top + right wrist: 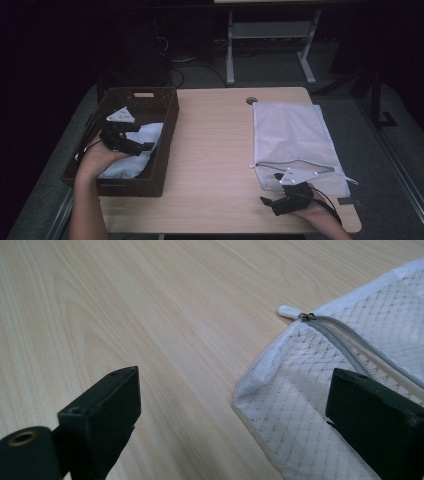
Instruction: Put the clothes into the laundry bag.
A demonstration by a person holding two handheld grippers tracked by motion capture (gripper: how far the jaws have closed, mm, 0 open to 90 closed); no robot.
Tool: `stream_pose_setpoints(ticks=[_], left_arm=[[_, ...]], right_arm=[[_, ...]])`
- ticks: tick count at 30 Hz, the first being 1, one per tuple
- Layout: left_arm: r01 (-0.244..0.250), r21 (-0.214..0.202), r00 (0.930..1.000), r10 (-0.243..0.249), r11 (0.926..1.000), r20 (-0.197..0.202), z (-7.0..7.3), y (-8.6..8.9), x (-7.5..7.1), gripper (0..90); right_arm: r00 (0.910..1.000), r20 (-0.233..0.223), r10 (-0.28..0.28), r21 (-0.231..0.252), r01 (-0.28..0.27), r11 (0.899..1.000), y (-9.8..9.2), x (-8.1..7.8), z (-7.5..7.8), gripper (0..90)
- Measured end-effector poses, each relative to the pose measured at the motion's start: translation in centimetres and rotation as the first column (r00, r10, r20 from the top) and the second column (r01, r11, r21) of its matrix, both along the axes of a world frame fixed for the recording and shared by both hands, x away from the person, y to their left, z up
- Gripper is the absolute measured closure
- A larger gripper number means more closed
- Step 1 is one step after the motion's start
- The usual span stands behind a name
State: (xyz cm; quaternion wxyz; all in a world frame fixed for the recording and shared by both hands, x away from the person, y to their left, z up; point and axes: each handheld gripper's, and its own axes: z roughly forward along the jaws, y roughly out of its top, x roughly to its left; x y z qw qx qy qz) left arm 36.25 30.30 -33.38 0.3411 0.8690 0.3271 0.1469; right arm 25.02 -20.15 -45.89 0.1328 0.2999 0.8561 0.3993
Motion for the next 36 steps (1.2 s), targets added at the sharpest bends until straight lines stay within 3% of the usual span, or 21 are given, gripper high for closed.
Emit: stream_pose_setpoints(ticks=[9, 12, 19, 22, 26, 28, 36], left_arm=[[-0.056, 0.052, 0.9984, 0.056, 0.9971, 0.006, -1.4, 2.0, 0.8, 13.6], [-0.083, 0.092, 0.9966, 0.083, 0.9923, 0.001, -2.3, 3.0, 1.4, 12.9], [-0.101, 0.12, 0.9934, 0.106, 0.9877, -0.043, -4.1, 4.3, 2.7, 12.9], [-0.102, 0.154, 0.9916, 0.113, 0.9828, -0.062, -4.9, 4.7, 3.1, 12.6], [-0.136, 0.141, 0.9836, 0.15, 0.9806, -0.1, -6.1, 5.6, 3.6, 12.5], [-0.154, 0.16, 0.9765, 0.175, 0.975, -0.126, -6.8, 6.0, 3.8, 12.7], [-0.121, 0.203, 0.9718, 0.158, 0.9718, -0.175, -8.5, 6.0, 3.9, 11.1]], right_arm=[[1.0, -0.003, 0.006, -0.004, -0.006, 1.0, 0.0, 0.0, -0.1, 7.1], [1.0, -0.005, 0.007, -0.004, -0.007, 1.0, 0.0, 0.1, -0.1, 7.1], [0.9999, -0.013, 0.009, -0.01, -0.009, 1.0, 0.1, 0.2, -0.3, 7.1], [0.9997, -0.018, 0.013, -0.013, -0.013, 1.0, 0.2, 0.2, -0.4, 7.1], [0.9997, -0.019, 0.017, -0.013, -0.018, 1.0, 0.2, 0.2, -0.5, 7.2], [0.9995, -0.023, 0.021, -0.016, -0.022, 1.0, 0.3, 0.2, -0.5, 7.2], [0.9992, -0.022, 0.033, -0.02, -0.033, 0.999, 0.3, 0.1, -0.6, 7.2]])
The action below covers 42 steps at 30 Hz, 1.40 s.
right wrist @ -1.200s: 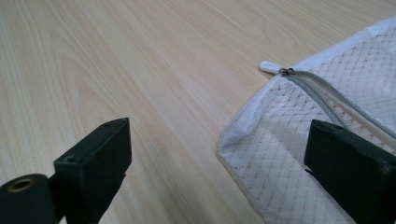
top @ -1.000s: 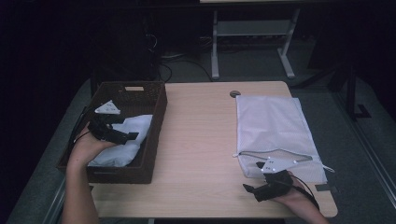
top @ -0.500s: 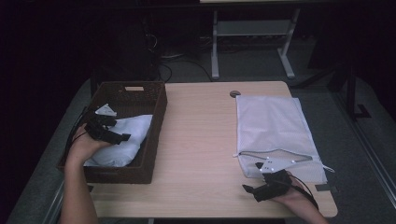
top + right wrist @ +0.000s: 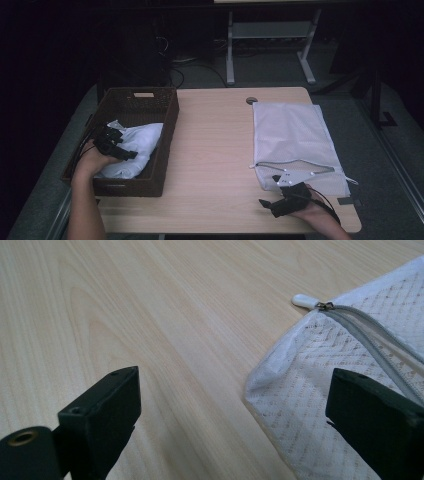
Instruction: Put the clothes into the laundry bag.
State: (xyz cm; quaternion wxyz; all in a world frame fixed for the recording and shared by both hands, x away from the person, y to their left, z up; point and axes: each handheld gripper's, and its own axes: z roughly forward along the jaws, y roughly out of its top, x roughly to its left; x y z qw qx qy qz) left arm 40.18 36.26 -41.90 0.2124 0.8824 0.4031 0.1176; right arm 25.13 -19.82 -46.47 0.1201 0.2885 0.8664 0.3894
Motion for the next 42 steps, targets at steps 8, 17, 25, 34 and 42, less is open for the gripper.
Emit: stream_pose_setpoints(ticks=[8, 17, 25, 34, 42], left_arm=[[-0.005, 0.018, 0.9995, 0.006, 0.9998, -0.03, -0.6, -0.1, 0.0, 12.2], [0.001, 0.032, 0.9936, 0.003, 0.9995, -0.113, -0.5, -0.5, -0.1, 53.4], [-0.042, 0.005, 0.9906, 0.042, 0.9991, -0.13, 0.7, -0.2, -0.1, 69.8], [-0.038, -0.096, 0.997, 0.031, 0.9946, -0.07, 2.2, 0.1, -0.5, 70.8], [-0.061, -0.155, 0.9981, 0.061, 0.9859, -0.007, 4.5, 0.7, -1.3, 71.1]], right_arm=[[1.0, -0.009, 0.003, -0.001, -0.003, 1.0, 0.0, -0.1, -0.1, 7.2], [1.0, -0.006, 0.006, -0.009, -0.006, 1.0, 0.2, 0.0, -0.2, 7.5], [1.0, -0.003, 0.002, -0.007, -0.002, 1.0, 0.0, -0.1, -0.1, 7.5], [1.0, 0.005, -0.006, -0.006, 0.006, 1.0, -0.3, -0.1, 0.1, 7.5], [1.0, 0.006, -0.003, -0.008, 0.003, 1.0, -0.2, -0.1, 0.1, 7.5]])
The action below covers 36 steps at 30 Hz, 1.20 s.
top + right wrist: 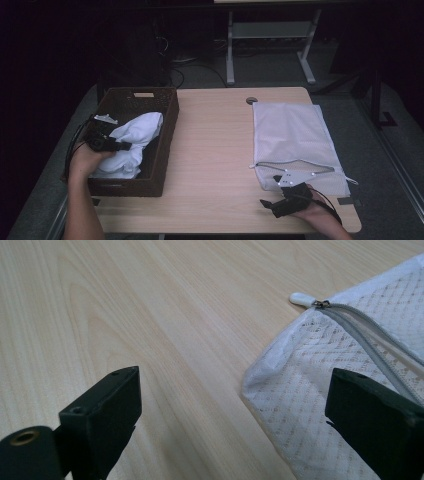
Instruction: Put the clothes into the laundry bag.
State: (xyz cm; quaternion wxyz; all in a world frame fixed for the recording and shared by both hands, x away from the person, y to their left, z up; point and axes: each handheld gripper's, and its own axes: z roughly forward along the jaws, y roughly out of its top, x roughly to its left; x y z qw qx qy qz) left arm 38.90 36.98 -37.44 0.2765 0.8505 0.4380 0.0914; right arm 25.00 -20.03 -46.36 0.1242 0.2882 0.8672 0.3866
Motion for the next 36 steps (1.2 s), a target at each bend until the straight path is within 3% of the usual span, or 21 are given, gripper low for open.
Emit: stream_pose_setpoints(ticks=[16, 24, 32, 36], left_arm=[[0.014, -0.062, 0.9932, -0.007, 0.998, 0.116, 4.5, -1.5, -1.8, 71.1], [0.061, -0.066, 0.9846, -0.049, 0.9959, 0.168, 7.0, -3.8, -2.9, 71.1], [0.143, -0.088, 0.9711, -0.123, 0.9858, 0.205, 9.3, -6.4, -3.6, 71.2], [0.184, -0.081, 0.9653, -0.165, 0.9796, 0.202, 10.6, -8.1, -3.4, 71.2]], right_arm=[[1.0, 0.004, -0.001, 0.005, 0.001, 1.0, -0.1, -0.1, 0.1, 7.5], [1.0, 0.002, -0.003, 0.007, 0.003, 1.0, -0.2, 0.0, 0.1, 7.6], [1.0, 0.0, -0.009, 0.02, 0.009, 1.0, -0.3, 0.2, 0.2, 7.6], [0.9998, -0.003, -0.021, 0.026, 0.021, 0.999, -0.4, 0.4, 0.2, 7.5]])
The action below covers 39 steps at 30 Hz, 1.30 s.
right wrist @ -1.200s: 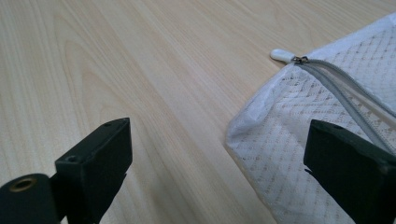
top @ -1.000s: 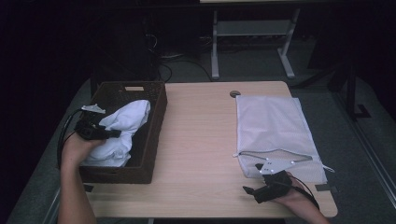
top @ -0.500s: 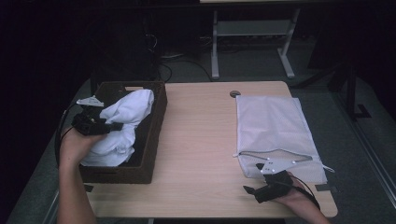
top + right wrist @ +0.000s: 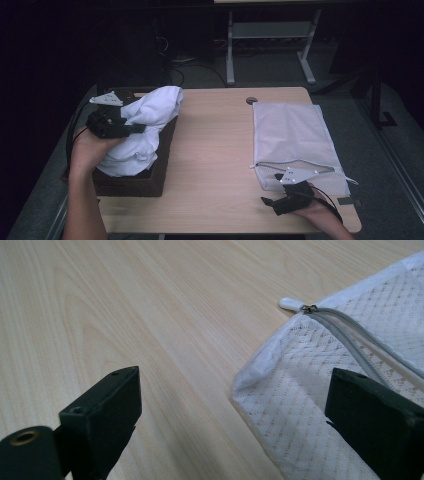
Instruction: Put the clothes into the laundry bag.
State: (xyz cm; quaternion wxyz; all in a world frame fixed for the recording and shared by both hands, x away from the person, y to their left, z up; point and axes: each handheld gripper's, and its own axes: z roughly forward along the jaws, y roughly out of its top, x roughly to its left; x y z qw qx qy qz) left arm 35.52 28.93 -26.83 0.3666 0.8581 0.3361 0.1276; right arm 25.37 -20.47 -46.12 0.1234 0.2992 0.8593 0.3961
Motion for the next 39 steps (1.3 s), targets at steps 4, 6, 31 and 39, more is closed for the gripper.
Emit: stream_pose_setpoints(ticks=[4, 6, 31, 39], left_arm=[[0.036, -0.005, 0.9993, -0.036, 0.9993, 0.005, 0.8, -1.8, 0.2, 71.2], [0.058, -0.002, 0.9983, -0.058, 0.9983, -0.001, 1.2, -2.8, 0.3, 71.2], [0.203, 0.018, 0.973, -0.199, 0.9791, -0.117, -2.6, -16.2, -0.2, 71.0], [0.196, 0.04, 0.9674, -0.187, 0.9798, -0.171, -6.8, -17.2, -1.5, 71.0]], right_arm=[[1.0, 0.004, -0.004, 0.0, 0.004, 1.0, -0.2, 0.0, 0.1, 7.6], [1.0, 0.005, -0.008, 0.004, 0.008, 1.0, -0.3, 0.0, 0.1, 7.6], [0.9992, 0.021, -0.034, 0.021, 0.034, 0.999, -1.4, 0.0, 0.4, 7.5], [0.9989, 0.025, -0.039, 0.023, 0.039, 0.999, -1.7, 0.0, 0.5, 7.5]])
